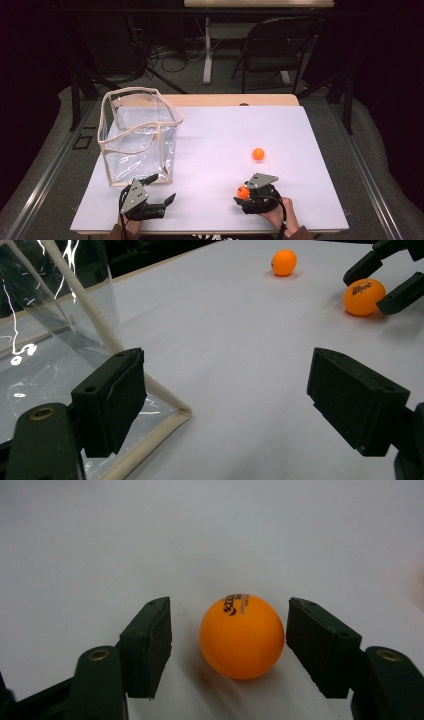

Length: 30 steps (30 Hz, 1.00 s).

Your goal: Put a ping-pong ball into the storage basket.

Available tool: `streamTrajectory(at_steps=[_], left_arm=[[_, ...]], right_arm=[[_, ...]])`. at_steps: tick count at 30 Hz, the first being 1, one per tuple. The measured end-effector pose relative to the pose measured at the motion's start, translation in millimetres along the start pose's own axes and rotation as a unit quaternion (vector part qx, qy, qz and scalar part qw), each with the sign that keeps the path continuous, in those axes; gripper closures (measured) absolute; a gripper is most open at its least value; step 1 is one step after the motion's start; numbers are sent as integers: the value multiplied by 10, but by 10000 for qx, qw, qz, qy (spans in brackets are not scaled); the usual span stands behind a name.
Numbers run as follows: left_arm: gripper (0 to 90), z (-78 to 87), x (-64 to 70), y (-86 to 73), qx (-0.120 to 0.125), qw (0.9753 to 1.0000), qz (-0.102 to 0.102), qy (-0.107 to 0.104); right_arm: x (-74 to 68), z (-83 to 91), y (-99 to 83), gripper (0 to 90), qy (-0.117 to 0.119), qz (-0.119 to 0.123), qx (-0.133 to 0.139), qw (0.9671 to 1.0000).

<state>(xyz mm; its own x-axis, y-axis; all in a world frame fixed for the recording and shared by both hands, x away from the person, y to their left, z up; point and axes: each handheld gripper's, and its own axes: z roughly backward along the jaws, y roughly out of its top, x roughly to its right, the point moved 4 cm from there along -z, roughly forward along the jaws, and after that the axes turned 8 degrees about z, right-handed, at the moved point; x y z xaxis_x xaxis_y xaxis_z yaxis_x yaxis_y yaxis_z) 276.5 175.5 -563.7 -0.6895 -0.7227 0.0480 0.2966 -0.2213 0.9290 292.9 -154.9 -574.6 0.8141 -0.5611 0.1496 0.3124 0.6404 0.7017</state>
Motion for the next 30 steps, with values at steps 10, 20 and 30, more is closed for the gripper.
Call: streamTrajectory(at_steps=[10,20,30], left_arm=[[161,-11,6,-8,-36,10000,1,-17],[161,-9,9,-6,-38,10000,-6,-20],[160,-10,13,-4,-40,10000,-28,-34]], right_arm=[[22,-22,-28,417,-82,-40,-102,9999],[30,-24,-40,503,-155,-2,-127,9998],[46,63,5,506,-242,-2,132,9996]])
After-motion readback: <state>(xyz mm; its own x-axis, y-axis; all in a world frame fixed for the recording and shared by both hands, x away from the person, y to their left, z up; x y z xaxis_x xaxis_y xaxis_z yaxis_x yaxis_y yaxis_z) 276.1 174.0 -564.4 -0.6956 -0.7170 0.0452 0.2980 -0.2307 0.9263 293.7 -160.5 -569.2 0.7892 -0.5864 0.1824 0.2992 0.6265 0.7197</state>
